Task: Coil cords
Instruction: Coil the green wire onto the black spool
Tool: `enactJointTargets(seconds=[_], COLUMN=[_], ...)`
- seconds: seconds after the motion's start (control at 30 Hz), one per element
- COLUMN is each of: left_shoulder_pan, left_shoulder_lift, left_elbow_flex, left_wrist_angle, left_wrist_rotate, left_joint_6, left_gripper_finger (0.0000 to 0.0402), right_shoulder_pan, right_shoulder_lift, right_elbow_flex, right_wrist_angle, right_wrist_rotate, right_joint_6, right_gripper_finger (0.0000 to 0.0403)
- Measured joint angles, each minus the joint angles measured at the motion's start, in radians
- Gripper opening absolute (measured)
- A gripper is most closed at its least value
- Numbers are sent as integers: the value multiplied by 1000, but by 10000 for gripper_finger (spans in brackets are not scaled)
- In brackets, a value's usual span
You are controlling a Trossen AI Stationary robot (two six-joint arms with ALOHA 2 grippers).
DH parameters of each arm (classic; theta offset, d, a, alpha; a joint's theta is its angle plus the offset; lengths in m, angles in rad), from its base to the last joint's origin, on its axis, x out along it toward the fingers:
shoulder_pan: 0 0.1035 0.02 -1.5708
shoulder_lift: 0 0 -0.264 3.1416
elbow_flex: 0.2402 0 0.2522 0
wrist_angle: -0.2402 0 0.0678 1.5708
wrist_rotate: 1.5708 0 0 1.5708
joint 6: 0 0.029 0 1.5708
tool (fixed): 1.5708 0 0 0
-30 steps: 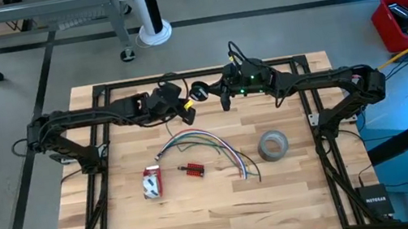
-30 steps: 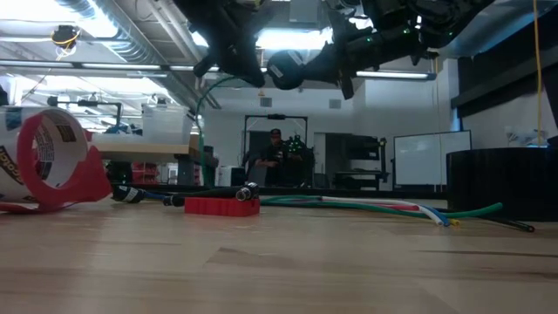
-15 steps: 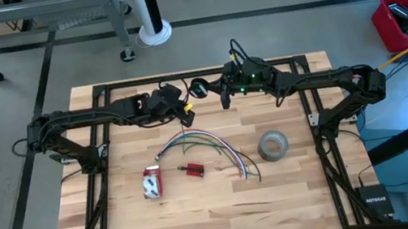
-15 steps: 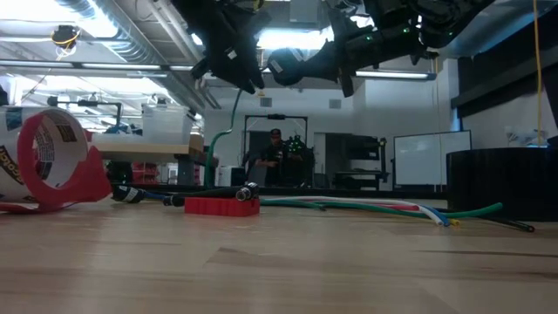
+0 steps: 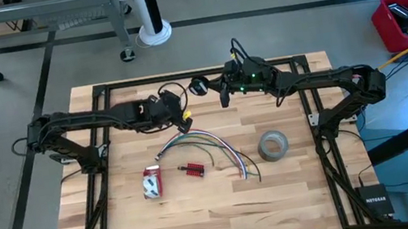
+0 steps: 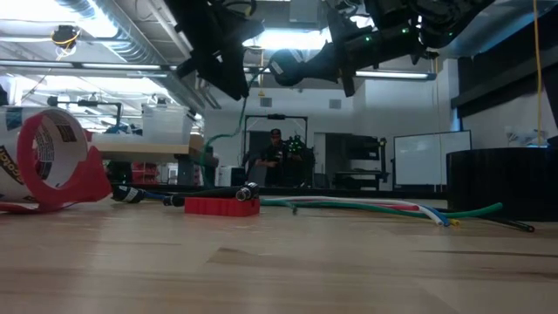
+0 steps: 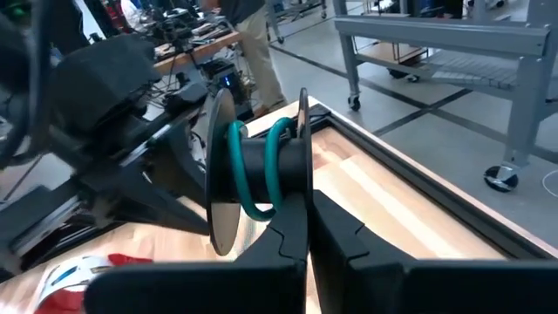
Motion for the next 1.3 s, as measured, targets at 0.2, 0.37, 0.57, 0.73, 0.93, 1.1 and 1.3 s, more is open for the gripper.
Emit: enactJointTargets(seconds=[0.2, 0.37, 0.57, 0.73, 0.93, 1.1, 1.3], left_shoulder_pan=[-14, -14, -14, -14, -14, -14, -14], left_shoulder_lift=[0, 0, 0, 0, 25, 70, 96], left_elbow_flex=[0, 0, 0, 0, 0, -1, -1], left_wrist_angle=[2, 1, -11, -19, -14, 37, 45], left_wrist_rotate=[-58, -66, -78, -104, -141, -156, -199], left_joint_6=[-8, -11, -7, -7, -7, 26, 24], left_gripper_finger=[81, 81, 76, 72, 72, 72, 70], right_shoulder_pan=[0, 0, 0, 0, 0, 0, 0], right_shoulder_lift=[0, 0, 0, 0, 0, 0, 0], right_elbow_flex=[0, 1, 1, 1, 1, 1, 1], right_wrist_angle=[24, 37, 36, 35, 35, 35, 33], right_wrist_rotate=[-25, -61, -61, -61, -62, -62, -62], right_joint_6=[2, 27, 28, 28, 28, 28, 28], right_gripper_finger=[1, 1, 1, 1, 1, 1, 1])
